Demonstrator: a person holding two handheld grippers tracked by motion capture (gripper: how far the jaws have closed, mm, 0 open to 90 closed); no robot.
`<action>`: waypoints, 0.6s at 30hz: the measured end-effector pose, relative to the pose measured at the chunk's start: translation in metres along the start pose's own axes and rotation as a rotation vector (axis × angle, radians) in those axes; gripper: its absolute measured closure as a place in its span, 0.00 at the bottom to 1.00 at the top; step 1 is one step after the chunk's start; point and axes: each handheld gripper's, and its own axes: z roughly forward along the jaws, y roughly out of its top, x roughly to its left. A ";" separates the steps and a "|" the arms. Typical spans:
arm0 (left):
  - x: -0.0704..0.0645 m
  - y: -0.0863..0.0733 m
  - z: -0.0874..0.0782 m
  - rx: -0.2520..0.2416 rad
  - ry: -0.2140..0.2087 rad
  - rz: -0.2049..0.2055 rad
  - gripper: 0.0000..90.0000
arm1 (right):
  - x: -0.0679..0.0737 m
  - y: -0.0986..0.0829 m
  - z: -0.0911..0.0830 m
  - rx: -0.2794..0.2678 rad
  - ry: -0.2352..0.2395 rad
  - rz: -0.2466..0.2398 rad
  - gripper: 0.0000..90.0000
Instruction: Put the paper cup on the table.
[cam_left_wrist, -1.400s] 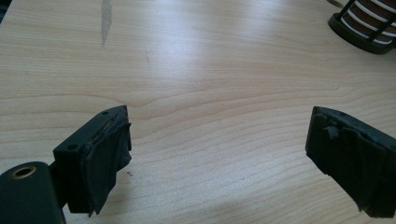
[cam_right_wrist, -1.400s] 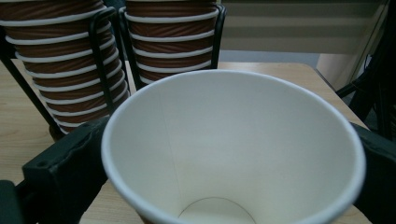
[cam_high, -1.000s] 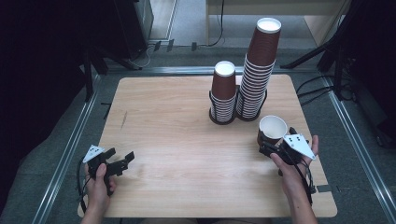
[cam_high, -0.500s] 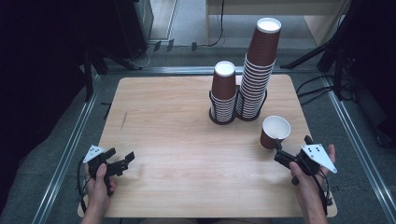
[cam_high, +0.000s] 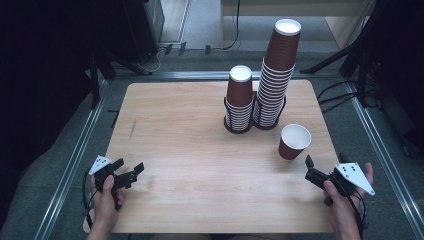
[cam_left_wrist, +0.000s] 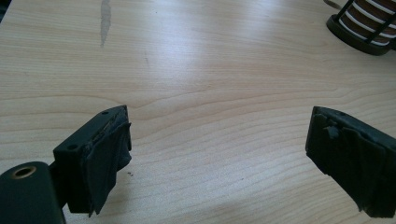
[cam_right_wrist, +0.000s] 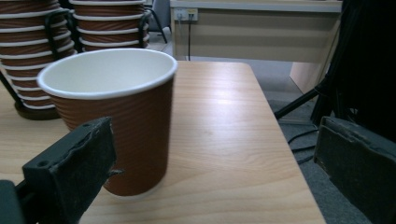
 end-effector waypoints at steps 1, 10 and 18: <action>0.000 0.000 0.000 0.000 0.000 0.000 0.08 | -0.003 -0.001 -0.001 -0.001 -0.004 0.003 0.00; 0.000 0.000 0.000 0.000 0.000 0.001 0.08 | -0.024 -0.011 -0.011 0.017 -0.030 -0.006 0.00; 0.000 0.000 0.000 -0.001 0.000 0.000 0.08 | -0.042 -0.017 -0.022 0.025 -0.063 0.018 0.00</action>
